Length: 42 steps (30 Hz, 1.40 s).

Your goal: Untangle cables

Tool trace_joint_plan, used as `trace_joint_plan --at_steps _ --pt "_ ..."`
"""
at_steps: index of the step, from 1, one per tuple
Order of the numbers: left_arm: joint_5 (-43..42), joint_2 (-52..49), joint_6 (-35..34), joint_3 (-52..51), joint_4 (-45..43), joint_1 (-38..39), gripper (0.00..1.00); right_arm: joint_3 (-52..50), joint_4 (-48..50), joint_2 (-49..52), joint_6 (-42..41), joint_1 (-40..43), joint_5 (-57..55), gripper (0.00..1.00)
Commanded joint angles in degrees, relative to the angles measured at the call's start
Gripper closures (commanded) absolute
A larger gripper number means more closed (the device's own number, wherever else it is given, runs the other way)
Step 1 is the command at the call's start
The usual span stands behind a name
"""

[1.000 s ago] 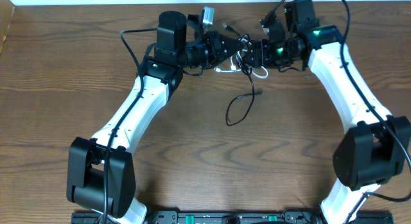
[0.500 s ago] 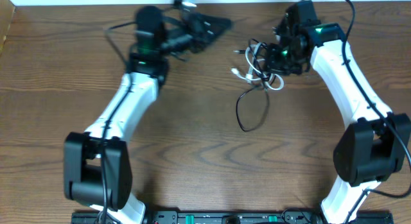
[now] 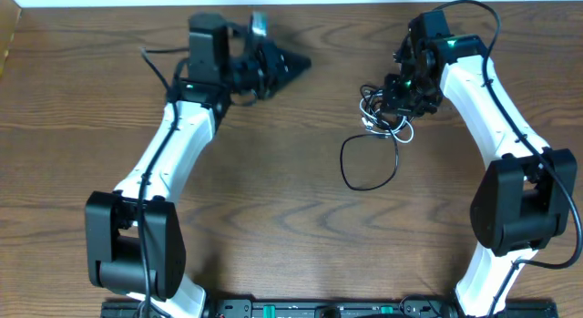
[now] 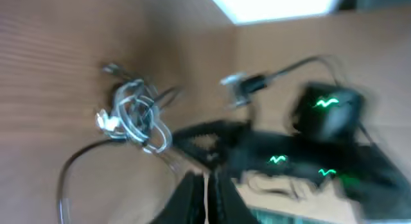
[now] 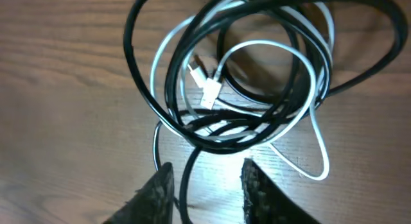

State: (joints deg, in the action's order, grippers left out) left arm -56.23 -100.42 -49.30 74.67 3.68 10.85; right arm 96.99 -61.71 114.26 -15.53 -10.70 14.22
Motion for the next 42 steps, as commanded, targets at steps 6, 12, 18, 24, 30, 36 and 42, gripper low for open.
trace_joint_plan --at_steps 6,12,18,24,30,36,42 --pt "18.5 -6.7 8.2 0.6 0.7 9.0 0.36 -0.1 -0.6 -0.9 1.0 1.0 -0.5 0.62" --pt "17.3 -16.0 1.4 0.6 -12.7 11.5 0.30 -0.1 -1.8 -3.2 0.0 4.7 -0.6 0.57" --pt "16.6 -24.9 -11.0 0.6 -32.7 12.1 0.34 -0.1 -3.2 -6.1 1.0 7.7 -0.7 0.57" --pt "18.0 -29.6 -12.3 0.6 -35.9 14.0 0.44 -0.1 -4.9 -6.5 2.5 8.5 -1.2 0.59" --pt "19.5 -30.0 -12.3 0.6 -37.5 15.9 0.47 -0.1 -4.8 -6.5 2.5 8.4 -1.9 0.59" --pt "20.4 -30.0 -12.3 0.6 -37.6 16.7 0.58 -0.1 -4.8 -6.5 2.8 8.3 -1.9 0.59" --pt "21.0 -30.0 -12.0 0.6 -37.2 16.9 0.93 -0.1 -4.8 -6.5 3.0 8.3 -1.6 0.59"
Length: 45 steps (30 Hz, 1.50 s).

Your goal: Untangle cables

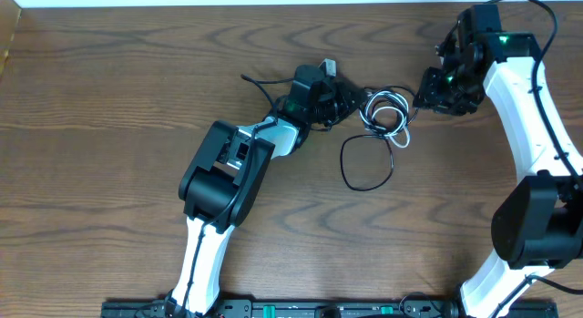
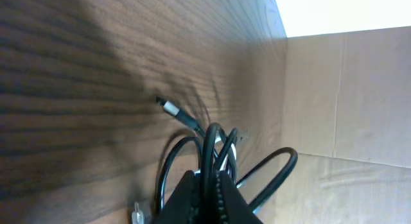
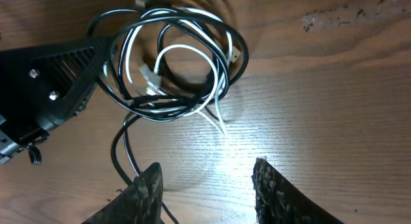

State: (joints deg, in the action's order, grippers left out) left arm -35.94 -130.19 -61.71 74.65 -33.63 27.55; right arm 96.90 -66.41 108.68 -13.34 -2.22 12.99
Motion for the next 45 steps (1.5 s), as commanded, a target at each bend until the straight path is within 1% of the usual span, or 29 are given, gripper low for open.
trace_joint_plan --at_steps 1,3,6,11,14,16,19,25,27,29,33,35,36,37,39,40,42,44,45 --pt "-0.1 -0.2 1.0 0.6 0.0 0.1 0.92 0.0 -0.1 -0.9 0.9 -0.2 0.1 0.59" --pt "-1.6 0.2 3.9 0.6 -0.4 -0.1 0.93 0.0 0.1 -0.9 4.7 -0.4 4.0 0.62" --pt "-5.8 1.8 7.9 0.6 0.2 -0.8 0.92 0.0 0.4 -0.9 9.0 -1.2 9.2 0.62" --pt "-16.5 5.2 7.9 0.6 0.1 -2.3 0.93 0.0 2.5 -0.9 12.2 -3.7 13.4 0.61" --pt "-22.4 7.1 7.9 0.6 0.1 -2.8 0.93 0.0 4.4 -0.9 12.1 -5.1 15.3 0.60" --pt "-25.1 9.0 9.0 0.6 0.2 -2.8 0.93 0.0 5.8 -0.9 10.6 -5.7 15.3 0.60" --pt "-23.3 11.3 11.6 0.6 3.7 -2.8 0.92 0.0 6.7 -0.9 8.1 -5.7 15.2 0.60" --pt "-13.8 17.1 22.1 0.6 20.7 -3.1 0.93 0.0 6.8 -0.9 5.2 -5.1 15.2 0.58" --pt "-10.5 19.7 24.4 0.6 26.2 -3.1 0.93 0.0 6.8 -0.9 4.7 -4.5 15.4 0.57" --pt "-8.2 22.0 26.2 0.6 29.8 -3.1 0.93 0.0 6.9 -0.9 4.6 -4.0 16.2 0.57" --pt "-8.0 25.8 26.3 0.6 32.0 -3.7 0.92 0.0 7.4 -0.9 4.5 -3.8 17.5 0.54" --pt "-8.2 27.5 26.3 0.6 33.2 -3.8 0.93 0.0 7.7 -0.9 4.2 -3.8 17.4 0.48" --pt "-8.6 28.5 26.6 0.6 35.4 -3.8 0.92 0.0 7.7 -0.9 4.2 -3.8 17.5 0.45" --pt "-8.6 29.2 27.5 0.6 37.7 -3.8 0.93 0.0 7.6 -0.9 4.2 -3.8 17.6 0.45" --pt "-8.5 30.8 32.3 0.6 44.3 -3.8 0.93 0.0 7.2 -0.9 4.7 -3.8 18.1 0.44" --pt "-8.3 31.4 34.7 0.6 48.0 -4.0 0.93 0.0 7.1 -0.9 5.9 -3.8 19.0 0.44" --pt "-8.4 32.5 36.2 0.6 54.2 -5.0 0.92 0.0 6.8 -0.8 8.6 -3.9 20.5 0.42" --pt "-8.5 33.0 36.2 0.6 56.0 -5.8 0.93 0.0 5.9 -0.7 11.3 -4.1 20.4 0.37" --pt "-8.5 33.3 36.2 0.6 56.4 -6.0 0.93 0.0 5.3 -0.7 13.0 -4.3 20.3 0.37"
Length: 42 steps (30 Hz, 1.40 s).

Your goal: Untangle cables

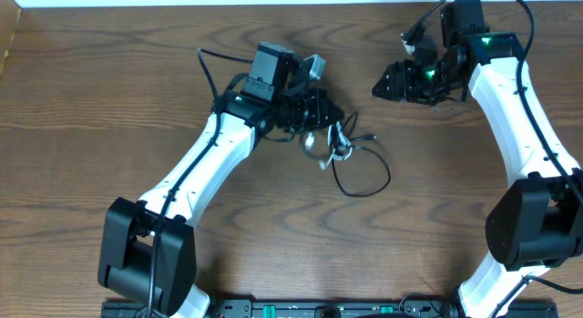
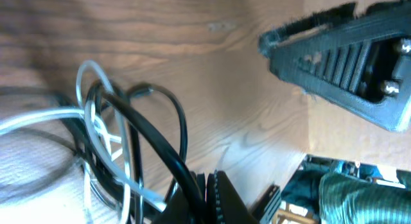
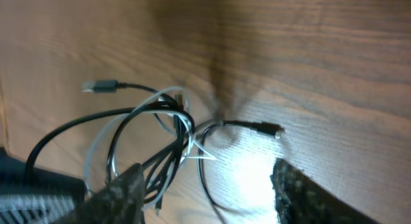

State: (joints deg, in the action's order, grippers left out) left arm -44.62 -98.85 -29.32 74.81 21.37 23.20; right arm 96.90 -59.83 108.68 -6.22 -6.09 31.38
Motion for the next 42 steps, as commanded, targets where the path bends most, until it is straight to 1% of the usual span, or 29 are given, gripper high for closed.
trace_joint_plan --at_steps 1,4,8,10,12,15,17,20,24,26,27,28,29,31,34,36,42 --pt "0.1 2.0 4.2 0.5 1.8 -1.7 0.93 0.0 -2.3 -0.7 7.6 -0.6 2.0 0.35" --pt "0.2 2.2 6.4 0.5 2.1 -1.5 0.93 0.0 -3.3 -0.6 9.1 -1.3 2.1 0.33" --pt "0.2 2.2 6.9 0.5 2.2 -1.5 0.93 0.0 -3.7 -0.5 9.6 -3.3 2.1 0.32" --pt "0.2 2.3 8.5 0.5 1.8 -1.8 0.93 0.0 -4.2 -0.5 9.6 -4.2 2.0 0.27" --pt "0.7 2.4 12.4 0.5 0.7 -2.0 0.92 0.0 -5.3 -0.5 9.9 -5.1 2.0 0.26" --pt "1.2 2.4 12.6 0.5 -4.0 -2.1 0.93 0.0 -7.1 -0.5 11.5 -6.2 2.0 0.25" --pt "1.2 2.4 10.4 0.5 -7.5 -2.1 0.92 0.0 -7.8 -0.5 11.7 -6.6 1.7 0.25" --pt "0.9 2.4 4.0 0.5 -12.2 -2.6 0.93 0.0 -7.3 -0.5 11.4 -6.6 1.6 0.28" --pt "-4.4 2.4 -2.0 0.5 -17.4 -3.8 0.93 0.0 -5.0 -0.5 7.3 -6.6 0.2 0.31" --pt "-7.3 2.4 -4.9 0.5 -20.0 -4.4 0.92 -0.1 -4.0 -0.5 7.0 -6.7 0.3 0.31" --pt "-8.6 2.4 -6.2 0.5 -21.3 -4.7 0.93 -0.1 -3.5 -0.5 7.8 -6.7 0.4 0.28" --pt "-10.0 2.4 -8.5 0.5 -22.7 -5.2 0.93 -0.1 -3.3 -0.5 11.8 -6.7 1.2 0.26" --pt "-10.6 2.5 -9.8 0.5 -23.6 -5.5 0.92 -0.1 -3.3 -0.6 13.9 -6.8 1.8 0.26" --pt "-12.0 2.6 -14.8 0.5 -25.4 -6.7 0.93 -0.1 -3.1 -0.6 20.6 -6.8 3.6 0.25" --pt "-13.5 2.7 -22.1 0.5 -25.6 -8.5 0.93 -0.1 -1.2 -0.6 28.3 -6.7 5.7 0.23" --pt "-14.7 2.7 -25.5 0.5 -25.6 -9.4 0.92 -0.1 0.6 -0.6 33.0 -6.9 5.7 0.23" --pt "-19.4 2.7 -30.9 0.5 -26.1 -9.8 0.93 -0.3 6.3 0.1 40.5 -10.1 4.8 0.23"
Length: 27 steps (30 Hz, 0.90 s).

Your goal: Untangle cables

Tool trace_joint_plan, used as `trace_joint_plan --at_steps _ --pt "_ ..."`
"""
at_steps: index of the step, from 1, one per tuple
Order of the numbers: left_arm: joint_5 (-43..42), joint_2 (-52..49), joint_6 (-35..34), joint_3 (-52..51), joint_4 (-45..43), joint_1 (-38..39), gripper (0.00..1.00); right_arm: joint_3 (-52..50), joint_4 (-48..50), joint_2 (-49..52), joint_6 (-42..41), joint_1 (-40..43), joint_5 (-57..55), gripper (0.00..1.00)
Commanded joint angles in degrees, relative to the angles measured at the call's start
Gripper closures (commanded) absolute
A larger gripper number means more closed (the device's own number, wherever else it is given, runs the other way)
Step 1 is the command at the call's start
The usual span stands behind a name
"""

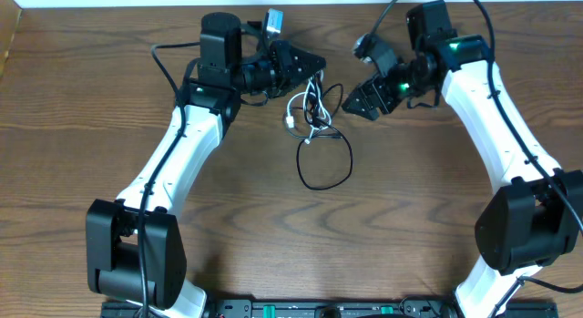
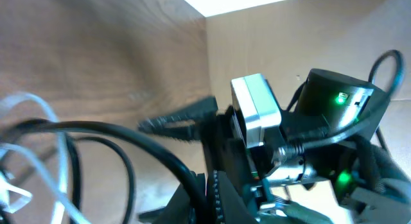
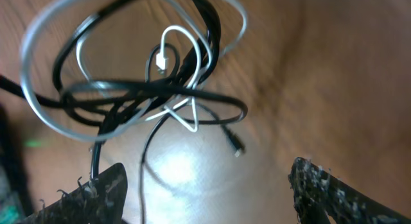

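A tangle of black and white cables (image 1: 311,107) hangs from my left gripper (image 1: 306,65) near the table's far middle. A big black loop (image 1: 325,161) of it trails on the wood toward the front. In the left wrist view the gripper (image 2: 207,187) is shut on a thick black cable (image 2: 128,135). My right gripper (image 1: 356,101) stands wide open just right of the tangle, not touching it. The right wrist view shows the knotted loops (image 3: 138,83), a white plug (image 3: 160,60) among them, and the gripper (image 3: 209,182) with nothing between its fingers.
The brown wooden table (image 1: 109,200) carries only the cables. A cardboard wall (image 2: 270,31) stands beyond the far edge. Both white arms reach in from the front corners, the left (image 1: 173,159) and the right (image 1: 496,127).
My left gripper has moved toward the far edge with the tangle still in it. My right gripper has come nearer to the tangle from the right, and its jaws stand wider apart.
The tangle lay right of centre under my open right gripper, with the left gripper far off. Then the left gripper was shut on a black cable and the right had backed away. The tangle then hung left of centre, and now near the far middle.
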State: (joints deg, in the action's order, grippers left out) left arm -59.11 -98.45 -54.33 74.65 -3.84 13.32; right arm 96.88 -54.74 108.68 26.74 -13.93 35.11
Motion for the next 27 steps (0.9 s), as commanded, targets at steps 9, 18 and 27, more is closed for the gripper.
trace_joint_plan --at_steps 9,18,27 --pt "-7.6 3.9 -12.7 0.6 -9.2 -0.2 0.93 -5.0 17.1 1.1 5.8 -5.1 -1.7 0.41" --pt "-5.8 6.3 -18.6 0.6 -13.2 -1.5 0.93 -8.2 27.8 1.1 3.5 -5.1 0.3 0.86" --pt "-5.9 7.1 -29.1 0.6 -28.1 -3.1 0.92 -8.2 28.7 1.1 -5.4 -4.3 -1.1 0.99"
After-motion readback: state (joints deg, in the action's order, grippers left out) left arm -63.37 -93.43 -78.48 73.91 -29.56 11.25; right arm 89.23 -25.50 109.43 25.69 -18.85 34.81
